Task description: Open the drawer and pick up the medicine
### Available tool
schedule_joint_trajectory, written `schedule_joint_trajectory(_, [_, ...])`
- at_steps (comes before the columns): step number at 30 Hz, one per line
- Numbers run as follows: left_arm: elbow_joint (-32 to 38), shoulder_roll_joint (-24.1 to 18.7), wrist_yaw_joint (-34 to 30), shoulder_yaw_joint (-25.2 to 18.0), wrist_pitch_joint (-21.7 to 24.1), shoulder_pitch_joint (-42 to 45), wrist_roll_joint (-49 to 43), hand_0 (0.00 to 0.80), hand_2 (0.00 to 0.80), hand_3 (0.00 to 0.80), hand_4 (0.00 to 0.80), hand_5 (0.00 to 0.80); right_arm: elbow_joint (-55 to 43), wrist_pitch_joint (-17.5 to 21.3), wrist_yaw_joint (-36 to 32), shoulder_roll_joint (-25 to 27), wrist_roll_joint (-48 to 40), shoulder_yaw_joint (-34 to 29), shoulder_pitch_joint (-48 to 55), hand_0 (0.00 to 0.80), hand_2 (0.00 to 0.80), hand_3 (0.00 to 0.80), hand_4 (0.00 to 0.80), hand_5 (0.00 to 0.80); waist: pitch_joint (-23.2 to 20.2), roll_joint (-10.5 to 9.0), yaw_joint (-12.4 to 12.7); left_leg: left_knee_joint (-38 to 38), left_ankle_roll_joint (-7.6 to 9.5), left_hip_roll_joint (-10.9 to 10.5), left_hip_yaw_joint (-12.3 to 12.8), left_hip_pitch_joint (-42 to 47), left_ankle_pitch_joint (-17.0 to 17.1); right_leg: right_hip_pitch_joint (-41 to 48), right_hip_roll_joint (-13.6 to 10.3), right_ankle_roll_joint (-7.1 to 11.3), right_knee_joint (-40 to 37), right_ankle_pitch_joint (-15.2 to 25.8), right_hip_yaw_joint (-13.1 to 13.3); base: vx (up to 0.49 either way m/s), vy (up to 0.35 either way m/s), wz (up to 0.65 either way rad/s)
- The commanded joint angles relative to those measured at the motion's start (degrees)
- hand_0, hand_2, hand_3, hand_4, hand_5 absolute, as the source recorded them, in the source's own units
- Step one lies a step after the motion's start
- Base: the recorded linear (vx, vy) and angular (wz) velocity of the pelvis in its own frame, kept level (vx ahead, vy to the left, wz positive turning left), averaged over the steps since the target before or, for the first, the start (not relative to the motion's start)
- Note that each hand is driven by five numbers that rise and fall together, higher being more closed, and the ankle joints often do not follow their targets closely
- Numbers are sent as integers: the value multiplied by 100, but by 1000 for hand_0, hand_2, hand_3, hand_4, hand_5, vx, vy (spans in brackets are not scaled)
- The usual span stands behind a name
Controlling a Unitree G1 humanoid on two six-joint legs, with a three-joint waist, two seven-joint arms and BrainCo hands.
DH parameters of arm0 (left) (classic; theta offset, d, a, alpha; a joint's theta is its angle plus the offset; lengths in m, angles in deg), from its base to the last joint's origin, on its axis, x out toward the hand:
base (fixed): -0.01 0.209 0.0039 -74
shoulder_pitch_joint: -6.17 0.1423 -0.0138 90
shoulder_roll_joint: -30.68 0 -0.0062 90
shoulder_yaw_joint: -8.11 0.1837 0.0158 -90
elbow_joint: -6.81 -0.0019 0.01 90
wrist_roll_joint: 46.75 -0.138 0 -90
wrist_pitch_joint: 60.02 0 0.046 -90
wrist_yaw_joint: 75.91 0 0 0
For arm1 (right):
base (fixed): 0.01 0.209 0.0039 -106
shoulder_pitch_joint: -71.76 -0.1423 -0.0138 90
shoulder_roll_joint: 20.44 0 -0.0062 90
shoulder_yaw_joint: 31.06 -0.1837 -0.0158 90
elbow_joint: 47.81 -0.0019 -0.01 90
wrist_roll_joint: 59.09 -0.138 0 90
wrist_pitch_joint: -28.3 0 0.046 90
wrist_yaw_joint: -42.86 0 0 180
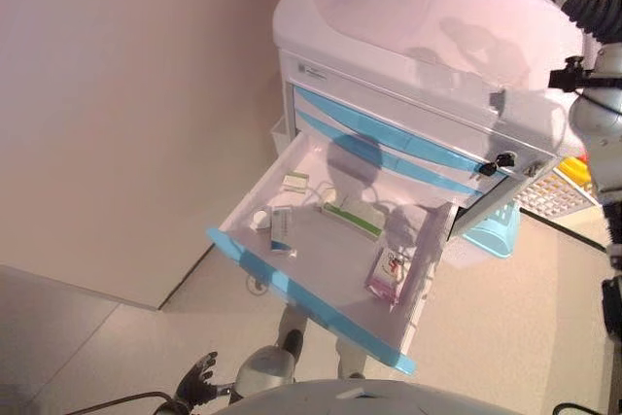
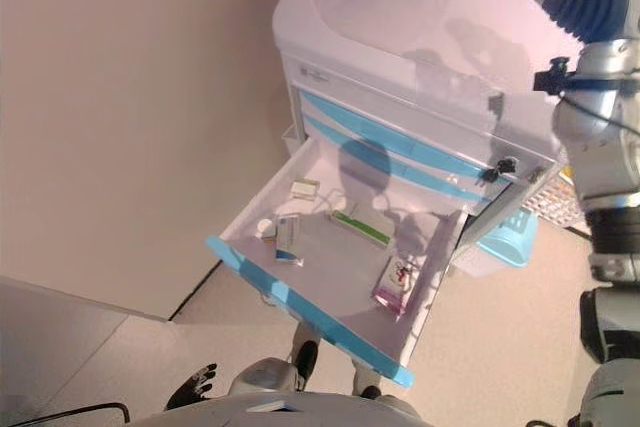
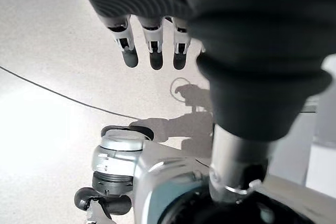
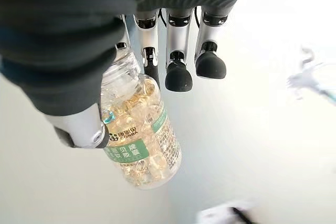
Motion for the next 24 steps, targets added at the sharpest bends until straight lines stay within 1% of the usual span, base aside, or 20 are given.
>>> schedule_joint_trajectory(1, [-65,-355,-55,250,-150,-145,211,0,0,0,0,0,324,-314,-345,607,-96,633,-679,800,800,800,800,800,-317,-136,299,165,111,-286,-20,6,-576,-188,-105,167,155,226,-25,19,-10,15])
schedule_joint_trajectory(4, [17,-476,-100,324,-265,-185,243,0,0,0,0,0,1137,-606,-935,903,-226,1391,-1308,800,800,800,800,800,-291,-185,390,156,111,-300,-75,3,-557,-164,-112,163,138,245,-72,19,-7,14])
schedule_joint_trajectory(5, [37,-505,-114,331,-288,-196,255,0,0,0,0,0,1343,-754,-1204,972,-276,1608,-1509,800,800,800,800,800,-284,-196,409,153,112,-303,-91,1,-553,-156,-112,159,133,248,-86,26,-4,12])
schedule_joint_trajectory(7, [67,-566,-148,341,-325,-226,280,0,0,0,0,0,1713,-926,-1524,1086,-357,1970,-1843,800,800,800,800,800,-273,-232,442,166,109,-309,-121,-12,-559,-149,-115,149,126,245,-103,28,-2,9])
schedule_joint_trajectory(10, [151,-646,-179,370,-377,-258,315,0,0,0,0,0,2261,-1187,-2050,1183,-434,2531,-2411,800,800,800,800,800,-245,-277,493,178,109,-318,-152,-23,-560,-149,-111,135,132,247,-117,29,0,7])
schedule_joint_trajectory(13, [229,-708,-204,359,-449,-277,331,0,0,0,0,0,2849,-1312,-2714,1215,-484,2966,-2933,800,800,800,800,800,-225,-312,540,177,114,-324,-170,-20,-560,-145,-107,132,143,247,-120,31,0,10])
schedule_joint_trajectory(16, [260,-738,-220,344,-490,-285,309,0,0,0,0,0,3233,-1323,-3325,1214,-344,3287,-3262,800,800,800,800,800,-219,-347,566,155,115,-328,-171,-23,-546,-149,-103,141,126,263,-114,17,3,12])
schedule_joint_trajectory(17, [294,-759,-236,322,-526,-279,291,0,0,0,0,0,3419,-1315,-3709,1215,-225,3444,-3381,800,800,800,800,800,-222,-366,580,138,116,-329,-167,-23,-535,-153,-101,145,116,272,-112,12,7,8])
schedule_joint_trajectory(18, [316,-775,-242,323,-548,-276,291,0,0,0,0,0,3559,-1278,-3888,1212,-233,3580,-3492,800,800,800,800,800,-223,-379,588,119,119,-324,-163,-18,-527,-155,-97,147,105,279,-109,9,7,3])
schedule_joint_trajectory(21, [364,-794,-243,330,-603,-273,294,0,0,0,0,0,3743,-1195,-4212,1165,-122,3744,-3595,800,800,800,800,800,-209,-395,593,115,122,-316,-140,-23,-516,-175,-98,153,112,292,-96,0,0,0])
schedule_joint_trajectory(24, [389,-781,-250,319,-618,-270,230,0,0,0,0,0,3805,-1078,-4446,1088,86,3728,-3474,800,800,800,800,800,-199,-403,598,138,130,-322,-119,-32,-528,-187,-98,154,114,296,-76,0,0,0])
